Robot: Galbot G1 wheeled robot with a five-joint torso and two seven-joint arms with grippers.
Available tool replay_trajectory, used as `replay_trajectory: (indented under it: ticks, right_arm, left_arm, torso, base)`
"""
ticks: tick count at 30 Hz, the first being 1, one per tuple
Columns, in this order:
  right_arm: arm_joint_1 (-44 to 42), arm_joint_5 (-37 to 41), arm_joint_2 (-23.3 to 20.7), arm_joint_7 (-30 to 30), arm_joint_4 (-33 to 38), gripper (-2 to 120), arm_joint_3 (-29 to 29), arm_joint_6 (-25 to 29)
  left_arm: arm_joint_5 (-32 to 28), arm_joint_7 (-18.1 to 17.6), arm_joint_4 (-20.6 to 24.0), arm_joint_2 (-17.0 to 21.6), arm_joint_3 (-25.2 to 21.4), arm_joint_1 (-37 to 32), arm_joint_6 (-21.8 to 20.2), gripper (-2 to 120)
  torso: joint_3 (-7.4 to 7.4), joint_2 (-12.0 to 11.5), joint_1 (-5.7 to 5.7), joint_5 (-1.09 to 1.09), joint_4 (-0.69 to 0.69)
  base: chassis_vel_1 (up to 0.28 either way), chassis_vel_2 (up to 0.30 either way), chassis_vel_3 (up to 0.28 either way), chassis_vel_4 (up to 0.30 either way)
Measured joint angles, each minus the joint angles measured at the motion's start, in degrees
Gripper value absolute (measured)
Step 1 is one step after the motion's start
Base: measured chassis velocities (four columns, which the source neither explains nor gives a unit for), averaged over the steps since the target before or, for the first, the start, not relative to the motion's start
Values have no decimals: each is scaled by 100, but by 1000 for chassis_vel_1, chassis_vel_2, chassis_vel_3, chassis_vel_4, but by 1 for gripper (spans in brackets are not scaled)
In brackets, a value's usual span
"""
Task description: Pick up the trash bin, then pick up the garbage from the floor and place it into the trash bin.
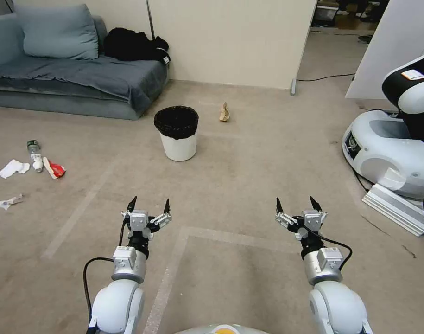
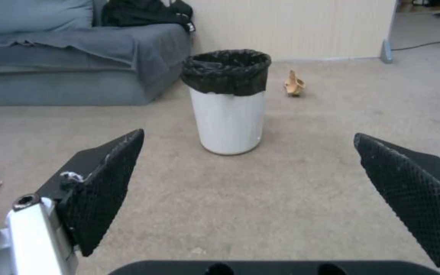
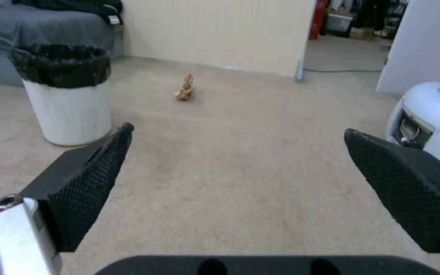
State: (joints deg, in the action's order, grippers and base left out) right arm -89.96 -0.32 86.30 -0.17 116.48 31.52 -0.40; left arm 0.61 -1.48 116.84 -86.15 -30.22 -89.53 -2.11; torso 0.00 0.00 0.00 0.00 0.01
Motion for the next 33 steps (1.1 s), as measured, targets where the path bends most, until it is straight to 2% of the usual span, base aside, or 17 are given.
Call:
replay_trajectory:
  ticks: [1, 3, 4, 8, 9, 12, 14, 15, 16, 17, 18, 21, 22, 33]
  right_arm:
    - [-169, -66, 61, -32, 294, 100, 2, -69]
    - [-338, -134, 118, -66, 585, 100, 8, -145]
    - [-338, -134, 118, -66, 585, 100, 8, -145]
    - [-862, -336, 302, -169, 1493, 100, 30, -372]
    - [-862, -336, 302, -169, 1493, 100, 30, -372]
    - [-1139, -444, 398, -223, 1976, 100, 39, -494]
    - [-1172, -456, 410, -229, 2030, 100, 40, -507]
    - [-1325, -503, 457, -253, 2296, 100, 45, -557]
    - [-1398, -510, 472, -273, 2369, 100, 47, -533]
    - [-1472, -521, 498, -290, 2457, 100, 48, -503]
    - [-1649, -547, 562, -332, 2701, 100, 51, -398]
    - [-1716, -560, 582, -352, 2748, 100, 52, -366]
    - [-1724, -562, 582, -355, 2762, 100, 53, -353]
    - [-1713, -431, 594, -359, 2726, 100, 56, -270]
  left_arm:
    - [91, -186, 293, -41, 186, -97, -291, 100]
    - [188, -391, 598, -79, 383, -202, -598, 100]
    - [188, -391, 598, -79, 383, -202, -598, 100]
    - [485, -1013, 1539, -202, 966, -518, -1546, 100]
    - [485, -1013, 1539, -202, 966, -518, -1546, 100]
    - [650, -1356, 2060, -269, 1292, -694, -2067, 100]
    - [673, -1396, 2114, -272, 1326, -712, -2114, 100]
    - [780, -1588, 2291, -248, 1393, -778, -2232, 100]
    - [807, -1646, 2341, -228, 1408, -808, -2266, 100]
    - [815, -1660, 2352, -221, 1405, -818, -2268, 100]
    - [833, -1667, 2371, -210, 1403, -826, -2268, 100]
    - [846, -1682, 2380, -196, 1395, -839, -2269, 100]
    - [898, -1696, 2387, -186, 1375, -847, -2267, 100]
    - [1029, -1725, 2450, -163, 1250, -901, -2181, 100]
  torso:
    - [0, 0, 0, -2, -1]
    - [0, 0, 0, -1, -2]
    - [0, 0, 0, -1, -2]
    - [-1, 0, 0, 0, -1]
    - [-1, 0, 0, 0, -1]
    - [-1, 0, 0, 0, -1]
    - [-1, 0, -1, 0, -1]
    - [-1, 1, -1, 0, -3]
    - [-1, 0, 0, 1, 4]
    - [0, 0, 0, 7, 2]
    - [-1, 0, -1, -8, -3]
    - [-1, 0, 0, 3, -2]
    - [-1, 0, -1, -3, -1]
    - [0, 0, 0, -1, 0]
  base:
    - [0, 0, 0, 0]
    - [0, 0, 0, 0]
    - [0, 0, 0, 0]
    - [0, 0, 0, 0]
    - [0, 0, 0, 0]
    - [0, 0, 0, 0]
    - [0, 0, 0, 0]
    - [0, 0, 0, 0]
    - [0, 0, 0, 0]
    - [0, 0, 0, 0]
    - [0, 0, 0, 0]
    - [0, 0, 0, 0]
    - [0, 0, 0, 0]
    - [0, 0, 0, 0]
